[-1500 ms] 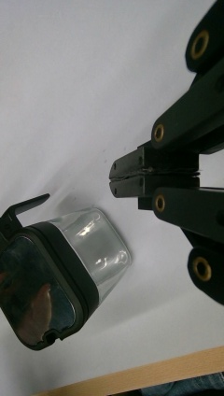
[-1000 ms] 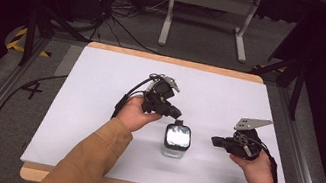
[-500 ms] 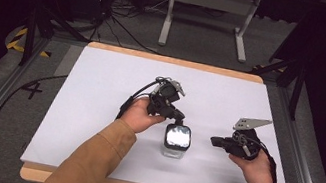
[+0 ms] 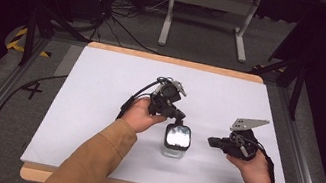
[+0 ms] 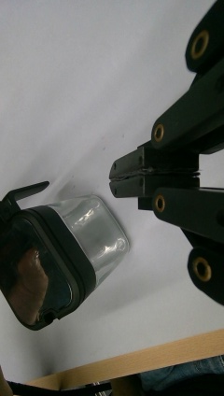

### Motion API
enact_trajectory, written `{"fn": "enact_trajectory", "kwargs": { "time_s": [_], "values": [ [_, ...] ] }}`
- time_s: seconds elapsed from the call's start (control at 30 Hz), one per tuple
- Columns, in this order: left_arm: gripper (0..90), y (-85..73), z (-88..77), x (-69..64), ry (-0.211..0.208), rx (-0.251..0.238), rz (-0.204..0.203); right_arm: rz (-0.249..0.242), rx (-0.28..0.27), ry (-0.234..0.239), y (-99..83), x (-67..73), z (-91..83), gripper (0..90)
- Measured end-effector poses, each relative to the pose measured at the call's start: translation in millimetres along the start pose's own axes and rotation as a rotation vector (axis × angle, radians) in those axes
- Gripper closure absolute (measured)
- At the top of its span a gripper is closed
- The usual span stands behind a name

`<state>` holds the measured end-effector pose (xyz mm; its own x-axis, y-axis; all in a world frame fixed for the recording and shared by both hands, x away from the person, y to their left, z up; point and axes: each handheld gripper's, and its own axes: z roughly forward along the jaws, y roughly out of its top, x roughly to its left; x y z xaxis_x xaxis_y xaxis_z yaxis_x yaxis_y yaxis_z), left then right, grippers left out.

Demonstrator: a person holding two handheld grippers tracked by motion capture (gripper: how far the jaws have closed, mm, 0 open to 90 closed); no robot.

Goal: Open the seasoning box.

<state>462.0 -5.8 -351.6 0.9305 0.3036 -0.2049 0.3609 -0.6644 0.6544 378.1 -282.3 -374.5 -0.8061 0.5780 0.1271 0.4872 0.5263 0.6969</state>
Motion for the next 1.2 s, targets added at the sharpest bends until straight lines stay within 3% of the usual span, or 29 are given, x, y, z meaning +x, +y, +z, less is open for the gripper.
{"fn": "enact_trajectory", "kwargs": {
  "time_s": [0.6,0.83,1.03,1.2],
  "values": [
    [89.9,-0.5,0.4,2.6,-0.009,0.001,-0.007,-0.063,-0.004,0.062,11.8,22.2,6.5,89.8],
    [90.0,-0.5,0.9,3.1,-0.006,0.000,-0.011,-0.098,0.008,0.117,17.2,36.7,17.4,89.8],
    [89.8,0.5,1.0,2.6,-0.004,0.007,-0.008,-0.124,-0.017,0.150,20.2,43.8,21.4,89.8],
    [88.0,1.4,-1.2,1.7,0.019,0.004,-0.004,-0.134,-0.026,0.149,22.0,47.0,23.3,89.8]
  ]
}}
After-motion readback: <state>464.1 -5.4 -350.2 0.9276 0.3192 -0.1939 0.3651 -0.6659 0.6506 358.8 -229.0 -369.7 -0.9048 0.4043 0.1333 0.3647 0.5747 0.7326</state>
